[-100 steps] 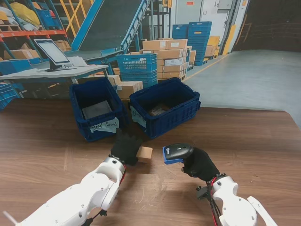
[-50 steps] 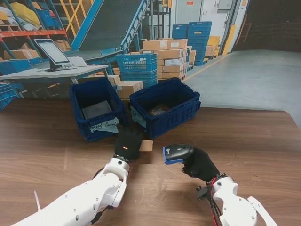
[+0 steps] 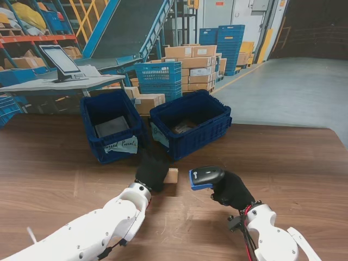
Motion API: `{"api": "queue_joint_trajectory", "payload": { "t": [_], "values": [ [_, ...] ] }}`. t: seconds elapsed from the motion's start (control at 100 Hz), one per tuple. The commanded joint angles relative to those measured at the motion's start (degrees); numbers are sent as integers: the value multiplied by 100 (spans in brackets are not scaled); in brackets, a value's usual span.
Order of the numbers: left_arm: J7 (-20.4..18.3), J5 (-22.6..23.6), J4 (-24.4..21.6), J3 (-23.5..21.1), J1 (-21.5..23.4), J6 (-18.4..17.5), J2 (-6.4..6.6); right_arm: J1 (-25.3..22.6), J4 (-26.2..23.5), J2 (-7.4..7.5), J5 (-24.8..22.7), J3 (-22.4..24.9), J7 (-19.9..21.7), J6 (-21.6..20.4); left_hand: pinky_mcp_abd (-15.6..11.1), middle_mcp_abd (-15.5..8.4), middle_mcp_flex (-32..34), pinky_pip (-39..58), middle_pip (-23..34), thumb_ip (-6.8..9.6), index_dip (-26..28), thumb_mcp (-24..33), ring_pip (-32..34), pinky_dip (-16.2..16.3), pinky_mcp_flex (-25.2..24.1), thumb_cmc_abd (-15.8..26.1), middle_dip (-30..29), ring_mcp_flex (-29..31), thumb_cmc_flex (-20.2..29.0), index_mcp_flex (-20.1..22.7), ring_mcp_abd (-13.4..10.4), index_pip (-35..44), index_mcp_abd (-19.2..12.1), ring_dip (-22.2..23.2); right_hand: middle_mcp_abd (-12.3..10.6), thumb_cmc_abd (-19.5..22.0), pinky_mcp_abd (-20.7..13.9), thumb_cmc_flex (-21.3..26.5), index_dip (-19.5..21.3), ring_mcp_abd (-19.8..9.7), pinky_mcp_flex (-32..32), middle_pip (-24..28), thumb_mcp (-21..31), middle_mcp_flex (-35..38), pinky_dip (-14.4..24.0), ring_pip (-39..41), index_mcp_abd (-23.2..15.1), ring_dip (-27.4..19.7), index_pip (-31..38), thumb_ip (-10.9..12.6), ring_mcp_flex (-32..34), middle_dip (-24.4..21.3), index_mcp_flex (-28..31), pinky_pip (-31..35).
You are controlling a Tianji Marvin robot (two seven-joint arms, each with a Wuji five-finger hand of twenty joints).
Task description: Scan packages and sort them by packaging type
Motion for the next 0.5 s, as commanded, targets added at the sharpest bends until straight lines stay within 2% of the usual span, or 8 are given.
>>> {"api": "queue_joint_trajectory", "payload": {
  "t": [0.0,0.09,0.23,0.39,0.49],
  "values": [
    [-229,-174,-62,13,97,-198,62,-34,-45,-32,4,0,76,-13,218,-34,-478,-337,-191,153,-301,-23,-241,-103,-222,236,-127,-385,-197,126,157,-574,-500,-132,79,289,-165,495,221,200,27,-57,817,86,210,100,-186,65,287,60,146,19,337,303],
    [-994,-147,-398,-4,62,-371,179,-40,-48,-32,5,8,75,-8,210,112,-1035,-632,-461,119,-553,-464,-449,-120,-402,479,-295,-821,-330,-171,254,-1386,-283,-302,79,290,-165,497,221,208,27,-57,816,85,210,97,-186,64,287,59,141,19,337,302],
    [-1613,-41,-685,-9,37,-623,294,-41,-52,-36,0,8,59,-8,236,239,-1629,-962,-776,62,-815,-1015,-686,-150,-562,724,-490,-1284,-495,-500,294,-2168,-108,-527,79,288,-165,500,221,207,26,-58,815,86,210,99,-186,66,287,57,141,19,337,303],
    [-1964,-82,-826,-10,6,-758,347,-44,-55,-36,-10,5,52,-20,214,327,-1891,-1122,-933,121,-868,-1518,-766,-114,-624,979,-614,-1516,-448,-662,313,-2491,-26,-710,76,290,-155,497,221,208,19,-58,815,85,210,100,-186,67,287,57,146,19,337,297],
    [-2139,-106,-907,-52,9,-818,369,-49,-66,-36,-16,7,47,-17,220,362,-2008,-1167,-1009,121,-872,-1608,-827,-111,-671,1069,-652,-1652,-493,-760,315,-2545,-39,-758,79,287,-157,498,221,201,16,-57,816,87,211,99,-186,67,287,57,144,20,337,295]
  ]
}}
